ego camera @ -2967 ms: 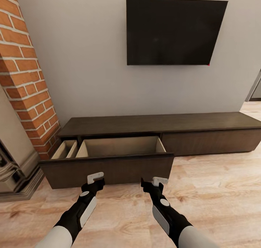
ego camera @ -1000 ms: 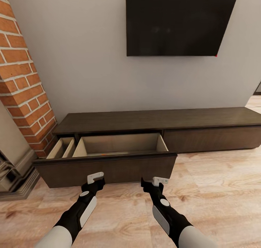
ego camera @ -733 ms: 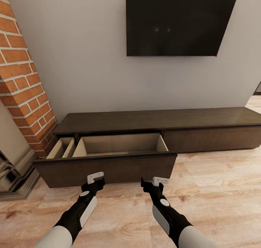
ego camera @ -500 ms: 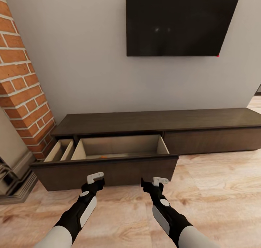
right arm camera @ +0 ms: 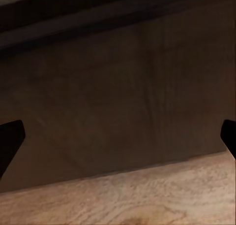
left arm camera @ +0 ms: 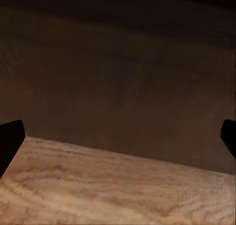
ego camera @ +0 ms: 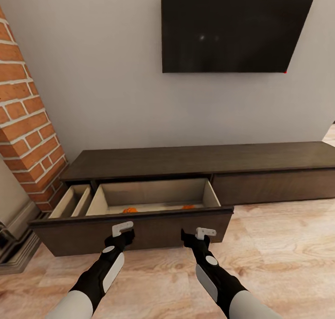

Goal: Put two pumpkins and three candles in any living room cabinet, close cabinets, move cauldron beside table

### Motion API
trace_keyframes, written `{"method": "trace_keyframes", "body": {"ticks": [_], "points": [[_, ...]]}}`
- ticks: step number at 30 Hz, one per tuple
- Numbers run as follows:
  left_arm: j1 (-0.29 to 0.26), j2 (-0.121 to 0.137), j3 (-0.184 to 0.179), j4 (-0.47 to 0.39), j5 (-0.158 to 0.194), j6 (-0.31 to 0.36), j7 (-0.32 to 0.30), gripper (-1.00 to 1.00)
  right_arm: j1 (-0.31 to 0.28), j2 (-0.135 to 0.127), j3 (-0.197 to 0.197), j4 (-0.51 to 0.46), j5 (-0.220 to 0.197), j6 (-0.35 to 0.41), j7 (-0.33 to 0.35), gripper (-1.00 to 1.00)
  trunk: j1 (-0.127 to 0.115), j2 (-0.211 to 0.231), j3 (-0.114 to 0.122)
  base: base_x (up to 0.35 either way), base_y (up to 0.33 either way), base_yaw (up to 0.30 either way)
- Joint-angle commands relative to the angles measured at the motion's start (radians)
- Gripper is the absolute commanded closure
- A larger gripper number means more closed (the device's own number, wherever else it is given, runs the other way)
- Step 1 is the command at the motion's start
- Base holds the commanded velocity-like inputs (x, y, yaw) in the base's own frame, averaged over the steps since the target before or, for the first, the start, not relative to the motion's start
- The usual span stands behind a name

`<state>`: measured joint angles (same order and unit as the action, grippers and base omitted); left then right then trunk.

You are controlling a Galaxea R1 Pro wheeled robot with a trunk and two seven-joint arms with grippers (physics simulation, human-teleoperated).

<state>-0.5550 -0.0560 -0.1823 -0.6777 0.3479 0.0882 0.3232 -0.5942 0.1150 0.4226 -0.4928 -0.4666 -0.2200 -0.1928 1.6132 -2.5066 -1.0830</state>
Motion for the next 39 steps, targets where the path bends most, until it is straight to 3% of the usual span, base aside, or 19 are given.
{"method": "trace_keyframes", "body": {"ticks": [1, 21, 39], "points": [[0.0, 0.001, -0.005, -0.002, 0.007, 0.004, 0.008, -1.0, -0.001, 0.0, 0.008, 0.0, -0.01, -0.005, -0.007, -1.0, 0.0, 0.0, -0.001, 0.248, 0.0, 0.0], [0.0, 0.001, -0.005, -0.002, 0.006, 0.004, 0.007, -1.0, -0.001, 0.0, 0.008, 0.0, -0.01, -0.005, -0.007, -1.0, 0.0, 0.0, -0.001, 0.188, 0.0, 0.0], [0.0, 0.001, -0.009, -0.002, 0.006, 0.004, 0.007, -1.0, -0.001, -0.001, 0.008, 0.0, -0.011, -0.005, -0.007, -1.0, 0.0, 0.0, -0.001, 0.316, 0.0, 0.0]]}}
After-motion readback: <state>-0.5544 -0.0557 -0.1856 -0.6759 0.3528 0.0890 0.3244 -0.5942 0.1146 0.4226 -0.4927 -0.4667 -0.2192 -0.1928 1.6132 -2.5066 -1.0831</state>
